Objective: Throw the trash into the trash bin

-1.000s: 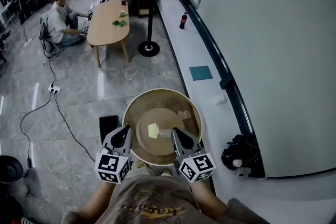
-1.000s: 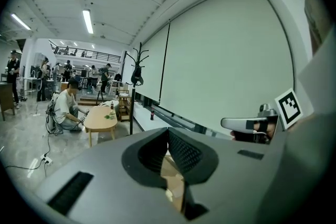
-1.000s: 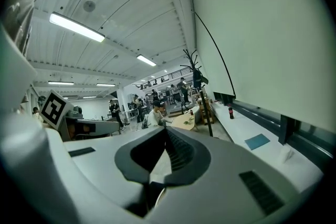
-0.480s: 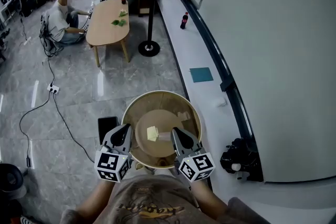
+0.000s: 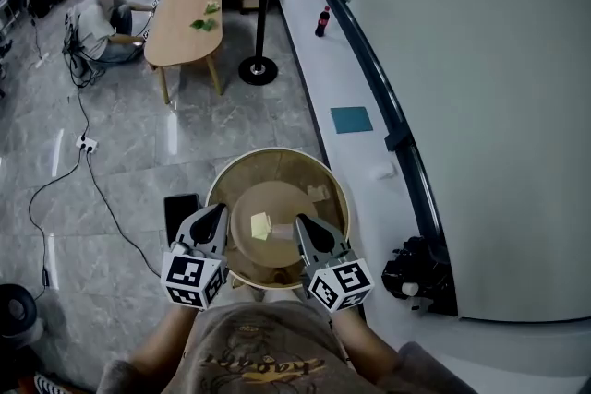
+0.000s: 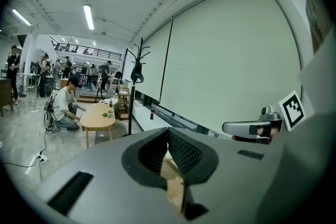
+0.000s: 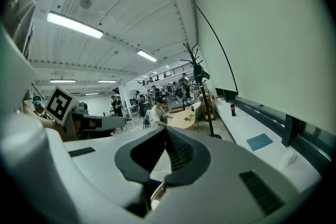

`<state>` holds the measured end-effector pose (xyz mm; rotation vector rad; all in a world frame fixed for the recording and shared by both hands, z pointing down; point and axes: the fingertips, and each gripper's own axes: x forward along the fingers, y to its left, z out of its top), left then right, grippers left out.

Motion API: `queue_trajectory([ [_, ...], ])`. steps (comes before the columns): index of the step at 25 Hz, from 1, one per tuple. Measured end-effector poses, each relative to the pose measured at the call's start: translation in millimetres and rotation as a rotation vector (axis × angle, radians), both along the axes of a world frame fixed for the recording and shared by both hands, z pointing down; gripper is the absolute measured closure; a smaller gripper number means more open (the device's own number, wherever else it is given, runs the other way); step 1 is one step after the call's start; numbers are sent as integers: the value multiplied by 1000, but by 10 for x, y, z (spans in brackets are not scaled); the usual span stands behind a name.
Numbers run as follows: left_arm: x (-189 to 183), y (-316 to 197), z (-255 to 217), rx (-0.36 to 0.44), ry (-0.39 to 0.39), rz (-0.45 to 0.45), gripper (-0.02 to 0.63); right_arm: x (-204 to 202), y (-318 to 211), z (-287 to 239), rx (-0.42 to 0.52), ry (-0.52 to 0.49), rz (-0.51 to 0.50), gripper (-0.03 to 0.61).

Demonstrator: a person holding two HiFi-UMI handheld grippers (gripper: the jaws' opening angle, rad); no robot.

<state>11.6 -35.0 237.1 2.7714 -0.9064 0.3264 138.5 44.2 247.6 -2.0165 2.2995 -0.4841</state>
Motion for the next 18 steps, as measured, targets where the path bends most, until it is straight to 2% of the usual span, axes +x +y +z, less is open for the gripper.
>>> queue_trajectory([
  [9,145,-84,407,-61,-20,4,594,66,-142,253,-43,-3,-10,561],
  [18,200,-262,1021,-94,-49,-9,594,196,-308,768,-87,-4,8,561],
])
